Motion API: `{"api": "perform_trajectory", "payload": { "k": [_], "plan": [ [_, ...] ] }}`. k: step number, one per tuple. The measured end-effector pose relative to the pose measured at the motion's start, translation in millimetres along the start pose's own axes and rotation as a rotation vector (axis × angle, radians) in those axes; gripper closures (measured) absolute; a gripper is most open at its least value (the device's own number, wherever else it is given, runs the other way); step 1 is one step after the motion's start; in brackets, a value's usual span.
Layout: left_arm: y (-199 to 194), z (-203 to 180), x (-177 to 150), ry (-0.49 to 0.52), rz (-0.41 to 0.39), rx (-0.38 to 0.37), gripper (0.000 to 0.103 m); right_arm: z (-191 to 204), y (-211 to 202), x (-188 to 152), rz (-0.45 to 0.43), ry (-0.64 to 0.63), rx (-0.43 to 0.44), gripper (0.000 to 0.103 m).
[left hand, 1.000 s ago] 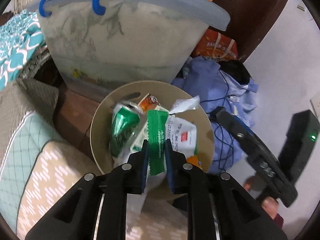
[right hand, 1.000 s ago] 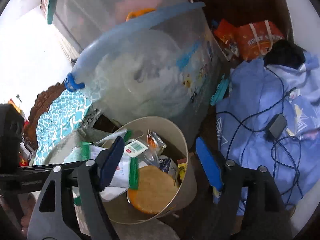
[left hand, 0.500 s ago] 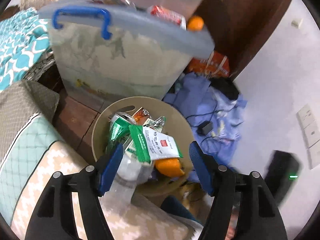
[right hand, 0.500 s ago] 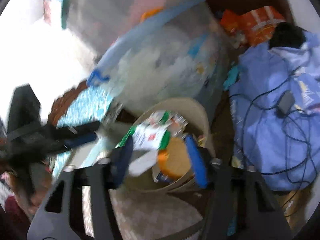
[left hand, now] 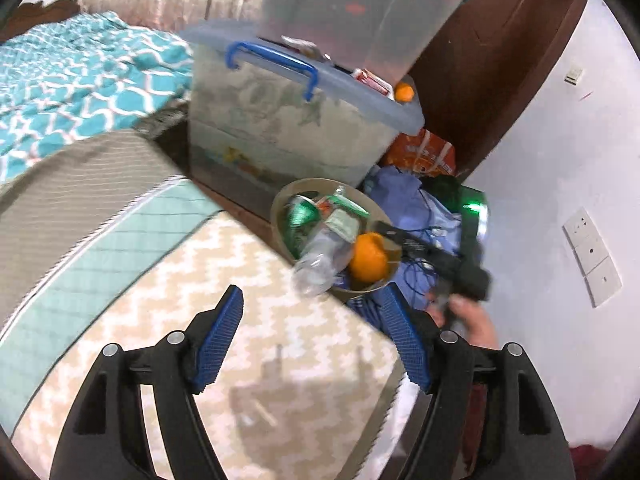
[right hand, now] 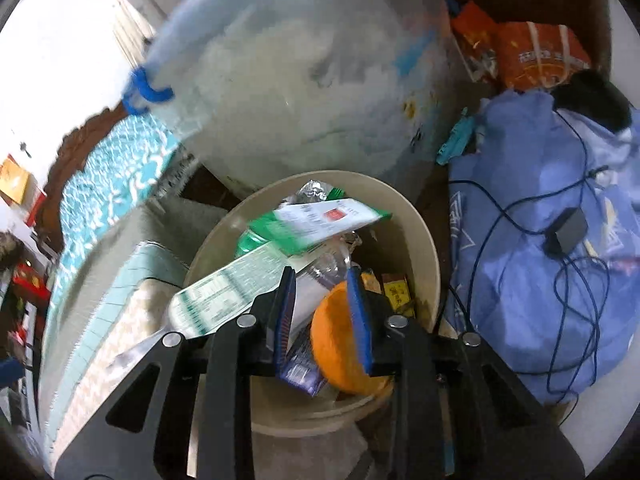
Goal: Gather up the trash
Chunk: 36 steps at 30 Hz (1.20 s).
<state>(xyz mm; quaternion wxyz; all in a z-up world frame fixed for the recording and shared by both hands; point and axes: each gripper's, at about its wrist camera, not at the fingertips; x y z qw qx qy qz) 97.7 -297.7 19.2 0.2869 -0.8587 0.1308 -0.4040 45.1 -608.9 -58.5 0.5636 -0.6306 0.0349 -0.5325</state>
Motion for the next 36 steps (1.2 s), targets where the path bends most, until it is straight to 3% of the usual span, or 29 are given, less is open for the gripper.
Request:
{"api": "perform_trajectory", "payload": {
  "k": [9,12,13,15,16,19,21,27,36],
  "plan": [
    [-57.2,4.5,-51.3,0.032,-0.065,0.132,0.033,31.1,-108.5,-79.3,-0.117,0.036,0.149,0.072],
    [-78.1,0.0,-67.9,0.063,-0.099,0.168,0.026,50.4,-133.1,-110.5,-0.115,0.058,0.187,0.072],
    [-84.9,-1.1,-72.6,0.073,-0.109,0.18,0.024,56.6,-139.0,-119.5,-0.11,0.06,0.194,0.07],
    [-102.9,-2.9,-86.0,0.095,-0.131,0.221,0.022,71.8,-154.0,-140.0,-0.112,0.063,0.191,0.048],
    [-112.4,-3.2,-93.2,0.104,-0.144,0.244,0.02,79.0,-162.5,-149.8,-0.118,0.066,0.194,0.043],
    [-133.4,-1.5,-110.5,0.113,-0.176,0.289,0.011,100.1,-182.7,-170.9,-0.126,0.054,0.194,0.038],
    [-147.9,3.6,-123.6,0.108,-0.187,0.32,0.009,108.2,-191.2,-182.2,-0.132,0.075,0.189,0.022],
    [-170.9,17.7,-147.6,0.085,-0.185,0.397,0.009,137.8,-217.1,-211.4,-0.149,0.098,0.13,0.005],
    [-177.6,24.1,-165.1,0.051,-0.199,0.438,0.009,152.0,-243.8,-223.5,-0.214,0.093,0.065,0.003]
  ]
}}
Point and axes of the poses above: each gripper's, at about its wrist camera, not at the fingertips, and y roughly the way its jaws point, z to its left, x to its top, and after that the axes turned 14 degrees about -x, right-handed
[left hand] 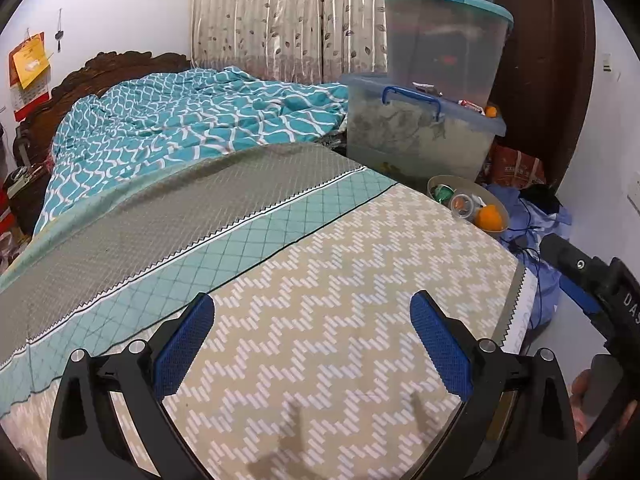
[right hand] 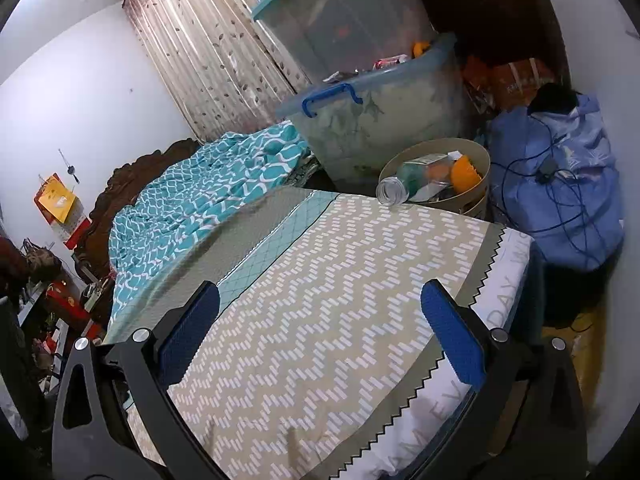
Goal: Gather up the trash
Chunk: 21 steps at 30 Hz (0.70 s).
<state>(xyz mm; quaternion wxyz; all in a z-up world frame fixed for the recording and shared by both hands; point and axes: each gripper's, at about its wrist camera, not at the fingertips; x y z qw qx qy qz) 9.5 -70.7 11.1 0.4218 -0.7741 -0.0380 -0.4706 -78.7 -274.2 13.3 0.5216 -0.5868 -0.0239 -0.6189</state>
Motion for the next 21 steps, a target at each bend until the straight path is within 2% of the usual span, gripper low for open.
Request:
{"api": "perform_trajectory", "payload": {
  "k": [5,14,21],
  "plan": [
    [-3.7,-2.9,-3.9,0.01,-0.014,0.062,0.009,0.8,-2.8,-3.2,0.01,0.002,0.014,0.003],
    [-8.7,-14.1,-3.3,0.04,-0.021,0.066,0.009,-1.5,-7.9,-2.4,0.0,0.005,0.042,0.003],
    [-10.1,-26.5,-2.7,0.07,-0.031,0.098,0.009,-11.8,-12.4,0.5,-0.021,0.04,0.038,0.003]
  ]
}}
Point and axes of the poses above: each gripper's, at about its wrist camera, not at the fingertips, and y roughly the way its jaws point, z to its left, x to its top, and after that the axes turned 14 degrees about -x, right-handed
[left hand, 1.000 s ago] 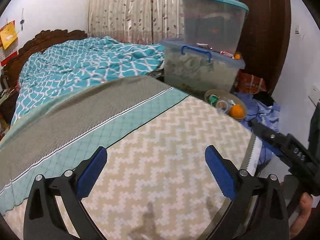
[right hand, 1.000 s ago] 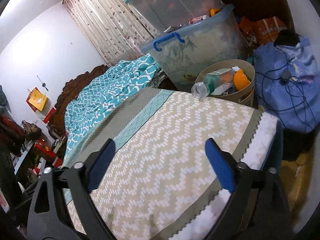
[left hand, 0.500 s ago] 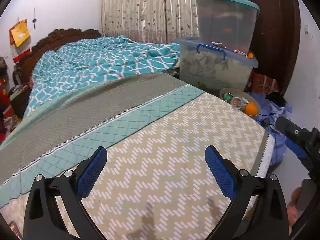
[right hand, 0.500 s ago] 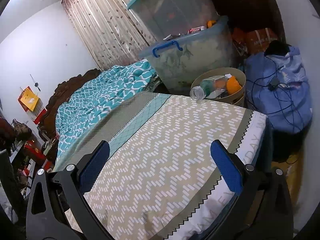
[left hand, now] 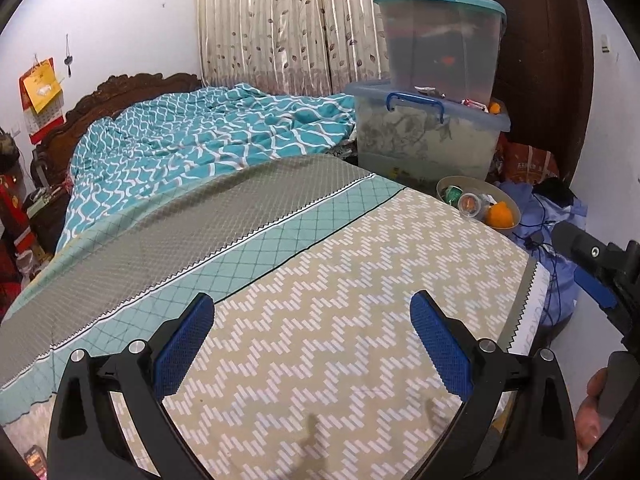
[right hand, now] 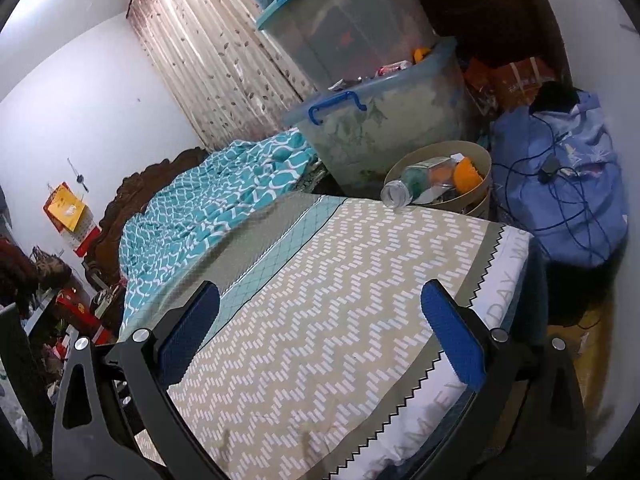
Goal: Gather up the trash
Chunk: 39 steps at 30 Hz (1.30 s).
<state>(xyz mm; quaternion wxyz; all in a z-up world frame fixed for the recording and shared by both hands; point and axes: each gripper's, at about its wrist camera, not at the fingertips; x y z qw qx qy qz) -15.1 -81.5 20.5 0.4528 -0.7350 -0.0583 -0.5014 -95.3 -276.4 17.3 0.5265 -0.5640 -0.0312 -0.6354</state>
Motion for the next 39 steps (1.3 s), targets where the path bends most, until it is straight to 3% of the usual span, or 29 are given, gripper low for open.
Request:
{"api": "perform_trajectory", "payload": {
  "k": [30,39],
  "plan": [
    [-4.9,-16.5,0.2,0.045,0.013,0.015,0.009,-13.3,5.0,-0.6,0.01,0.023,0.013,0.003],
    [-18.8,-13.4,1.7,0.029,-0.04,-0.012,0.009,-5.3,-8.9,-1.2,-0.046,-0.017,0.008,0.003]
  ]
}}
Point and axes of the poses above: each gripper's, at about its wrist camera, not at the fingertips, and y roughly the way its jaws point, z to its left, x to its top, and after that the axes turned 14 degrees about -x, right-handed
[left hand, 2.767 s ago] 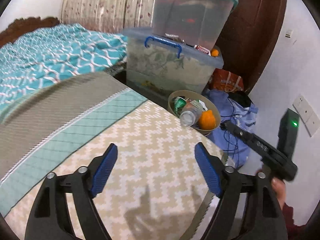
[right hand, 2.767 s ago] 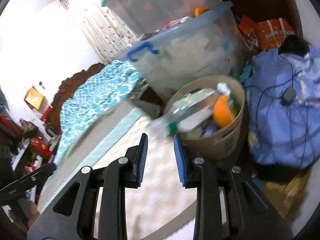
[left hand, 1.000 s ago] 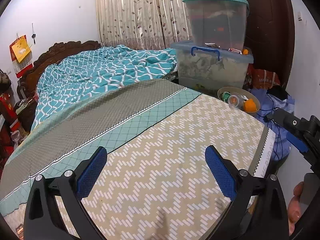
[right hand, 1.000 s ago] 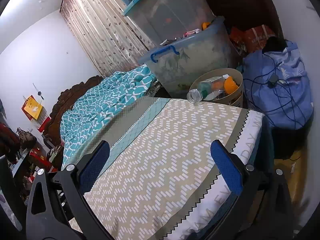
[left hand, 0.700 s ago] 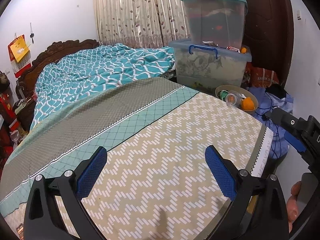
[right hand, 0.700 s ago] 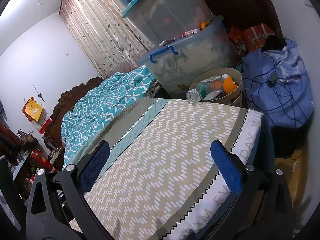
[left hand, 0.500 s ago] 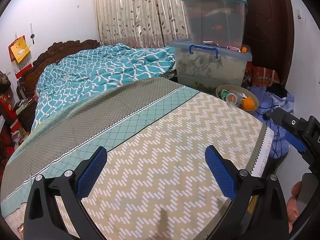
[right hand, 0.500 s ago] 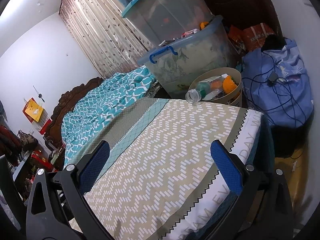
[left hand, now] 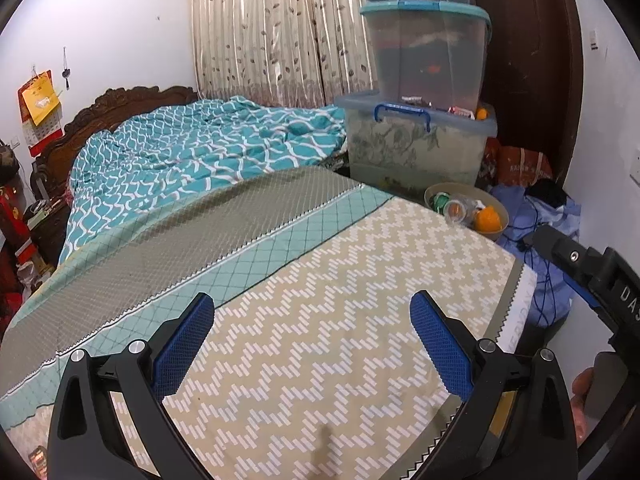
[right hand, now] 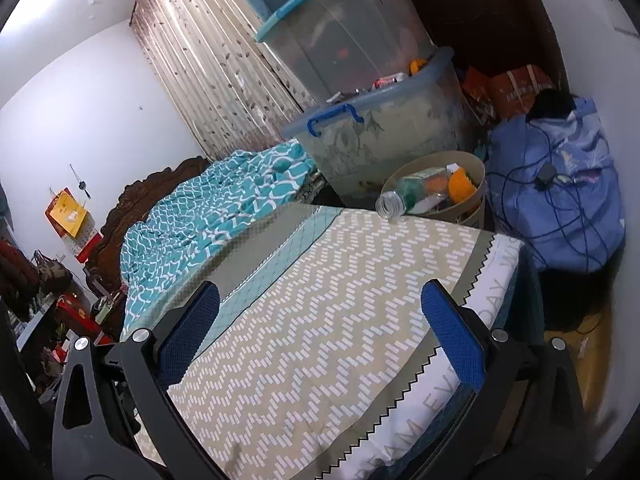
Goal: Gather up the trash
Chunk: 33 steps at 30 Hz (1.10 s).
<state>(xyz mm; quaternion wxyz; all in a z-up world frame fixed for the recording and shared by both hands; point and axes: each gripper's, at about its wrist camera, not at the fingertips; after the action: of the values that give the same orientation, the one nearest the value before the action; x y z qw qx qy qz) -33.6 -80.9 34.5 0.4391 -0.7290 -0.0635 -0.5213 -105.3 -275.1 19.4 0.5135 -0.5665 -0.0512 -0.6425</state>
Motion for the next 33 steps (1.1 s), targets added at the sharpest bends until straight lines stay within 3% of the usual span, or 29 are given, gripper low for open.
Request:
{"api": "perform_trajectory", "payload": {
  "k": [14,33],
  "plan": [
    [-28.9,-5.9,6.2,0.011,-0.101,0.055,0.008,3.7,-14.5,4.3,-0.054,-0.015,0.007,0.003],
    [-26.3,-5.5,4.3,0.001,-0.04,0.05,0.009,12.0,-25.0,4.5,-0.078,-0.03,0.018,0.003]
  ]
}}
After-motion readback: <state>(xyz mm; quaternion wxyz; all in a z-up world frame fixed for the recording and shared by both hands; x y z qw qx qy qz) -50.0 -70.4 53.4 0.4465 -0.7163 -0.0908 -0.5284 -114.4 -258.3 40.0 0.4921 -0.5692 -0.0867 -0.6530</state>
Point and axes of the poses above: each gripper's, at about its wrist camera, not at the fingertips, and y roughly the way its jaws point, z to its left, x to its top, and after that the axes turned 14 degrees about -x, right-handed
